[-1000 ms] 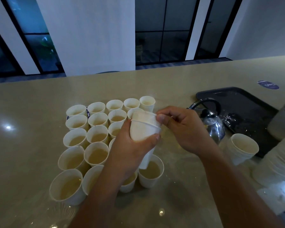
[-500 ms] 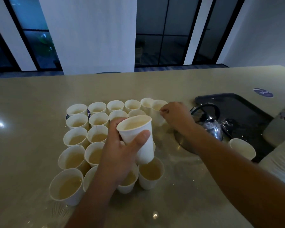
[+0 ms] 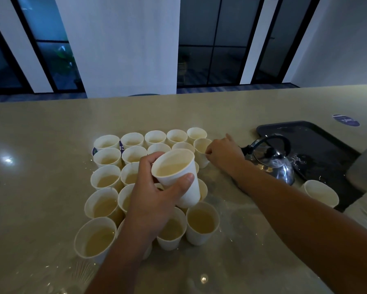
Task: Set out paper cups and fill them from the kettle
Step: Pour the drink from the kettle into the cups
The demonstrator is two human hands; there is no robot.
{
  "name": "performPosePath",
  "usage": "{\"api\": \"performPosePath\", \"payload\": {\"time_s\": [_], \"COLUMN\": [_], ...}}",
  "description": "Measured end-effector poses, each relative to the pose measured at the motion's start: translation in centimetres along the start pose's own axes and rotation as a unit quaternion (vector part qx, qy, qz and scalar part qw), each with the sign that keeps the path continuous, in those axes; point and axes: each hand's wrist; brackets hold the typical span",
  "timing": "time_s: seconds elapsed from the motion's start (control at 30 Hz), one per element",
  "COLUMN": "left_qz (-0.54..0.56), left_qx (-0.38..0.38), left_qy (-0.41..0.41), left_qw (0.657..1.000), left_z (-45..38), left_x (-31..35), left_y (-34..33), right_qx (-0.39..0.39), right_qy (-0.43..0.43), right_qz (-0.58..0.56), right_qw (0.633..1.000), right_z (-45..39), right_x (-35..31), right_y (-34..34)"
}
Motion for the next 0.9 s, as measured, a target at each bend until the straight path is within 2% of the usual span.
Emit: {"api": "performPosePath", "payload": {"time_s": [0.13, 0.27, 0.4, 0.47, 0.6, 0.7, 0.8, 0.9], "left_qz": [-0.016, -0.056, -0.112, -0.168, -0.304, -0.438, -0.532, -0.567], "left_qx": [-0.004, -0.008, -0.057, -0.096, -0.187, -0.240, -0.240, -0.237], "left_qy": [-0.010, -0.033, -0.092, -0.127, -0.182, -0.240, -0.289, -0.319], "left_qw": [1.000, 0.998, 0.988, 0.973, 0.916, 0.833, 0.758, 0.721], "left_z": [-0.1, -1.3, -3.7, -5.4, -8.2, -9.5, -10.4, -10.7], "left_x": [-0.1, 0.7, 2.8, 3.3, 2.6, 0.6, -1.3, -2.3], "left_y": [-0.1, -0.3, -2.3, -4.6, -10.3, -13.2, -14.6, -14.9], "right_qx": [-0.001, 0.101, 0.058, 0.025, -0.021, -0.056, -0.044, -0.024], "right_qy": [0.008, -0.037, -0.114, -0.145, -0.174, -0.177, -0.180, -0.171], "right_qz": [-0.055, -0.147, -0.069, -0.065, -0.125, -0.133, -0.133, -0.130], "right_qw": [0.998, 0.983, 0.989, 0.987, 0.977, 0.974, 0.974, 0.976], "right_z": [0.4, 0.6, 0.1, 0.1, 0.8, 1.1, 1.2, 1.2], "right_x": [0.3, 3.0, 8.5, 10.9, 13.0, 13.0, 13.0, 13.2], "right_y": [2.4, 6.3, 7.6, 7.5, 6.6, 5.4, 4.4, 3.7]}}
Point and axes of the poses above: each hand's wrist, its own z-axis away from the middle knuckle, its own y-axis out of the back of the hand, x = y × z, and after that the axes turned 9 degrees about x, right-handed
